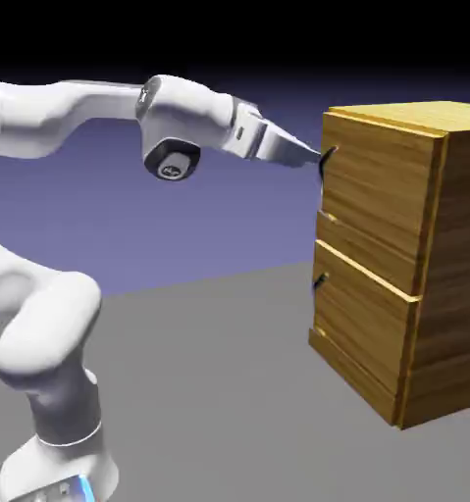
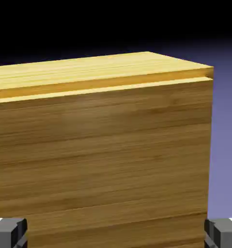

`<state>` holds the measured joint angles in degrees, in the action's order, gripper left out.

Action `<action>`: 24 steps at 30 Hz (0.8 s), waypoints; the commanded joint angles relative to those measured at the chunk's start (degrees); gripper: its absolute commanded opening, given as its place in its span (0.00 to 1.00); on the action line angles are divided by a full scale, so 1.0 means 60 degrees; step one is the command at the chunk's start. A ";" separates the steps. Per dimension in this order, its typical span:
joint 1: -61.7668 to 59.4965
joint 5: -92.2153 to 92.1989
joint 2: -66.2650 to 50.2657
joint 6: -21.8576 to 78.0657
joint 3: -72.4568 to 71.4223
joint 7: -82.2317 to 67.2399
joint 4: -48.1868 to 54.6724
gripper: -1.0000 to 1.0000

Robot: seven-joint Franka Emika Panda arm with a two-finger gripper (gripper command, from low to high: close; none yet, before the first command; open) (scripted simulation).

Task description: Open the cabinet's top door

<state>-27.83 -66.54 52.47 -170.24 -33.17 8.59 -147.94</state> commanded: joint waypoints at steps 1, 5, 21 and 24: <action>-0.0178 -0.0416 0.0124 0.0024 -0.0207 -0.0212 0.0082 1.00; -0.0890 -0.2077 0.0619 0.0118 -0.1036 -0.1057 0.0408 1.00; -0.3739 -0.8723 0.2598 0.0494 -0.4349 -0.4440 0.1712 1.00; -0.4273 -0.9969 0.2969 0.0564 -0.4971 -0.5074 0.1956 1.00</action>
<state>-53.47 -126.35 70.29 -166.86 -63.00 -21.85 -136.21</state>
